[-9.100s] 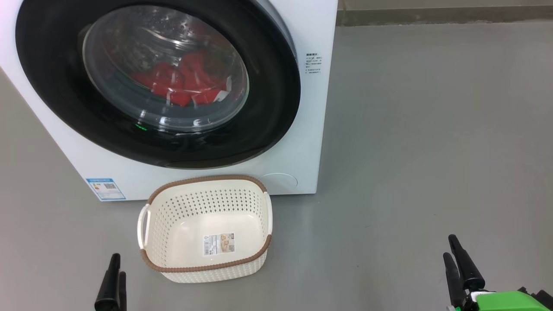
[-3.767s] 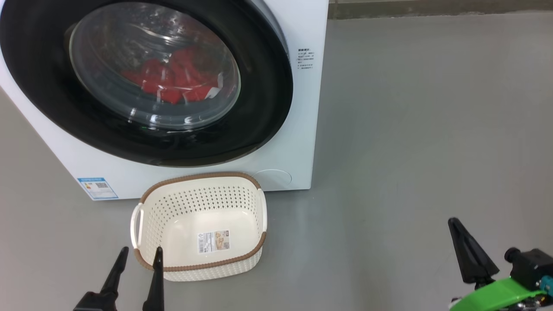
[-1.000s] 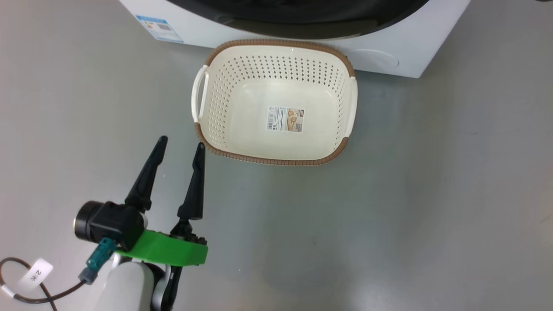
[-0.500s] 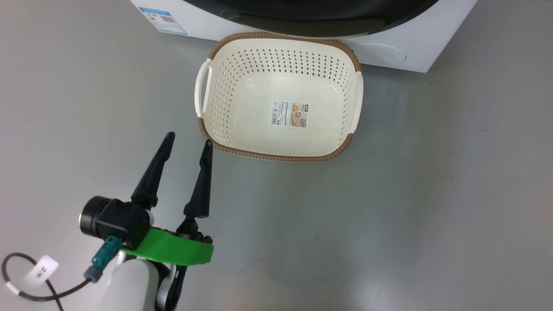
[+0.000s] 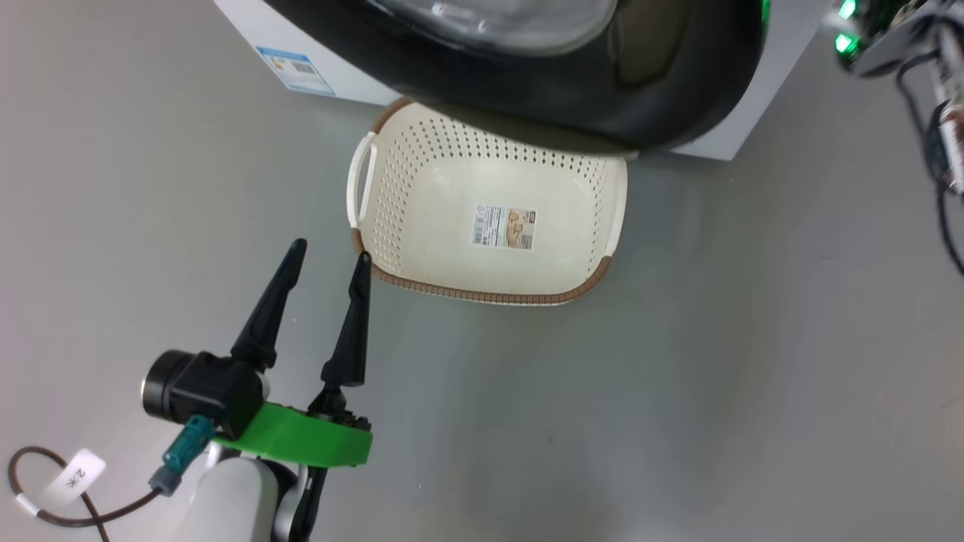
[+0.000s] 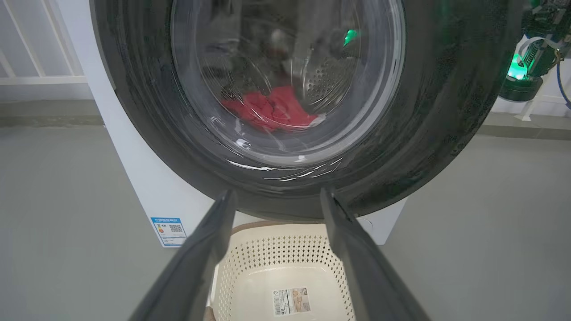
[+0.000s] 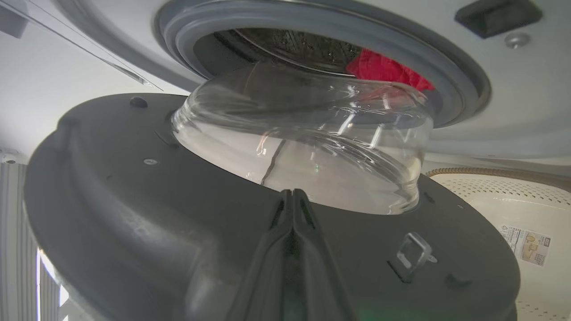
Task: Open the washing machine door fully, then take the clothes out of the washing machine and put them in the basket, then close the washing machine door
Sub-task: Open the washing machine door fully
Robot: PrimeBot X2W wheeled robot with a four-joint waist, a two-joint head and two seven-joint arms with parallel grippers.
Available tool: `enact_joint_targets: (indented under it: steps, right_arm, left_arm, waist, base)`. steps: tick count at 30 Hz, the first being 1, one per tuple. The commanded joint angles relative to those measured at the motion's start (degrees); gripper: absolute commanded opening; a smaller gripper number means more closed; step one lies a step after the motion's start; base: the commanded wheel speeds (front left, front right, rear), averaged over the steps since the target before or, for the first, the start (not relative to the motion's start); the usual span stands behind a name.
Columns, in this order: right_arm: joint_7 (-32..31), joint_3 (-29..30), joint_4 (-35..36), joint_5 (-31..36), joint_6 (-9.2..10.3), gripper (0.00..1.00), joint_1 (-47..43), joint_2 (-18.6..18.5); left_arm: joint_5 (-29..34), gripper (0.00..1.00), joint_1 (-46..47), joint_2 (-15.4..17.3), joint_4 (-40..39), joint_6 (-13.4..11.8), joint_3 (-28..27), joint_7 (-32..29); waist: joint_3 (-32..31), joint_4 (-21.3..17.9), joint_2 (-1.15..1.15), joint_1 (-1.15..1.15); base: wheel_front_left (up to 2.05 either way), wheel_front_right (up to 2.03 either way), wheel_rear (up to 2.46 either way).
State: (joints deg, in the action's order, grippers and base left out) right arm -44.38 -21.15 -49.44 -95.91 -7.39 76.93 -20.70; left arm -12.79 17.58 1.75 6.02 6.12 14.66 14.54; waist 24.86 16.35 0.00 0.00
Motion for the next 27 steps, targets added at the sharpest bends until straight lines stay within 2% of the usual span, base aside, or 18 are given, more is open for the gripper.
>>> enact_joint_targets:
  steps: [1,14,27]
  right_arm:
    - [-0.78,-0.56,2.22,0.34,-0.1,0.0,-1.71,1.8]
    - [-3.1,-1.54,10.47,0.17,-0.1,0.0,-12.09,3.32]
    - [-4.82,-3.03,18.61,0.45,-0.1,0.0,-21.54,5.74]
  left_arm:
    - [-0.21,1.0,-0.99,1.13,-0.98,-0.47,-2.27,0.46]
    - [-0.98,1.0,-4.39,1.13,0.91,-0.57,-4.2,0.46]
    - [-0.96,1.0,-7.56,1.12,2.01,-1.07,-5.09,0.46]
  waist:
    - [-0.96,-0.04,0.0,0.0]
    - [-6.19,-0.01,0.0,0.0]
    - [-10.25,1.75,0.0,0.0]
  base:
    - [0.0,0.0,0.0]
    - [0.0,0.0,0.0]
    - [0.0,0.0,0.0]
